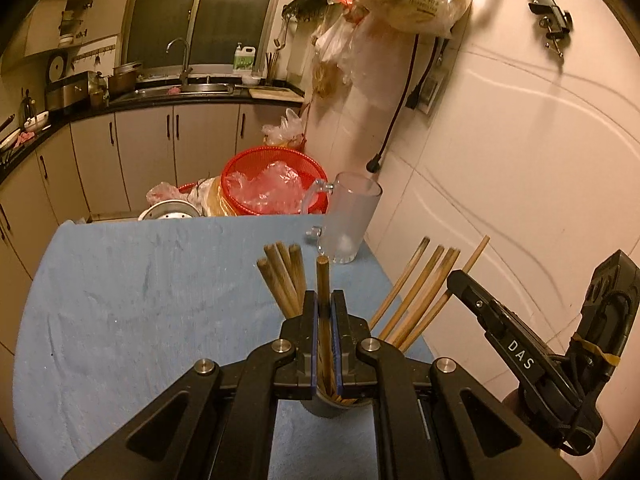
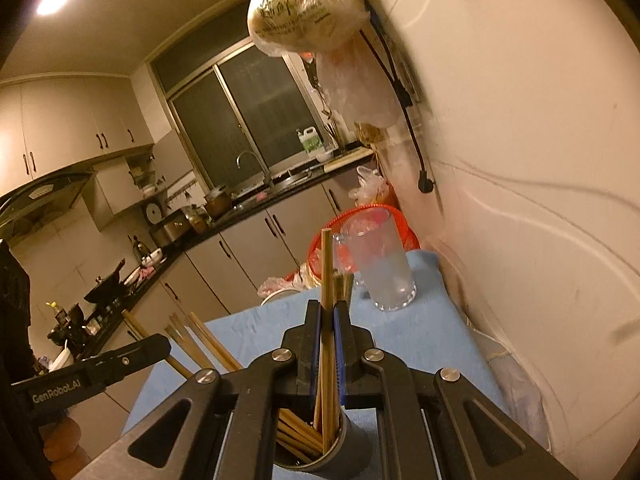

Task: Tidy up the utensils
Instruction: 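Lower both chopsticks into the holder cup and open both grippers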

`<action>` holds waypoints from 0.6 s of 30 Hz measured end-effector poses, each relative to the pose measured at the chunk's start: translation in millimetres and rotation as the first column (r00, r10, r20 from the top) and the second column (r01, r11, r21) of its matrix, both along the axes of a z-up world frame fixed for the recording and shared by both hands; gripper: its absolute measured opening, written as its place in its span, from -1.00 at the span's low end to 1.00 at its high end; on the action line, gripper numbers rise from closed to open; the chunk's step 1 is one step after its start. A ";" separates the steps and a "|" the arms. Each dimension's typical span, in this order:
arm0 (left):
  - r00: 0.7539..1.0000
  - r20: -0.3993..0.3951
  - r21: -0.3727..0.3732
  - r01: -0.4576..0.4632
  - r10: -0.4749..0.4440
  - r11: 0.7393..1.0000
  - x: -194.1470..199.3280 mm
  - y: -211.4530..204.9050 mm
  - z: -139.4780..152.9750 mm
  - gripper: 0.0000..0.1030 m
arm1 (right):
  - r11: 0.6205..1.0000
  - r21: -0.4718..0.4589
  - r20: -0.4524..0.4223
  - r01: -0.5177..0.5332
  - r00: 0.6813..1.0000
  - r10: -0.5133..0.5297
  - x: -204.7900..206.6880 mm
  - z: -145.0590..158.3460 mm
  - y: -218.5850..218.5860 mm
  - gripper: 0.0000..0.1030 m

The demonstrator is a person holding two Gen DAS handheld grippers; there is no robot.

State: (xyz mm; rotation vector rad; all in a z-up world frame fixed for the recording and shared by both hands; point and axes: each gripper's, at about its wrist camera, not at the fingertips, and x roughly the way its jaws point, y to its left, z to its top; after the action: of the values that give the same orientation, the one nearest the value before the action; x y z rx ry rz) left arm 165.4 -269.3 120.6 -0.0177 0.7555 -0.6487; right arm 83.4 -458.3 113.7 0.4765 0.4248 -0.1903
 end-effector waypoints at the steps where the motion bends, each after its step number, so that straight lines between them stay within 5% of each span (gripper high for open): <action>1: 1.000 0.001 0.003 0.001 -0.001 1.000 -0.3 -0.1 -2.0 -0.88 | 1.000 0.000 -0.007 0.001 1.000 -0.001 0.5 -2.7 0.1 -0.87; 18: 0.999 0.051 0.033 0.000 -0.002 0.999 -5.0 -5.1 -15.2 -0.85 | 1.000 -0.002 -0.032 -0.002 0.999 0.002 8.0 -18.3 0.1 -0.87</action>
State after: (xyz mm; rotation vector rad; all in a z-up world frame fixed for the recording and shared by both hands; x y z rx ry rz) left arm 160.4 -274.4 105.4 0.0297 0.7174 -0.6354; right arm 91.4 -458.2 95.4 0.4712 0.4564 -0.1966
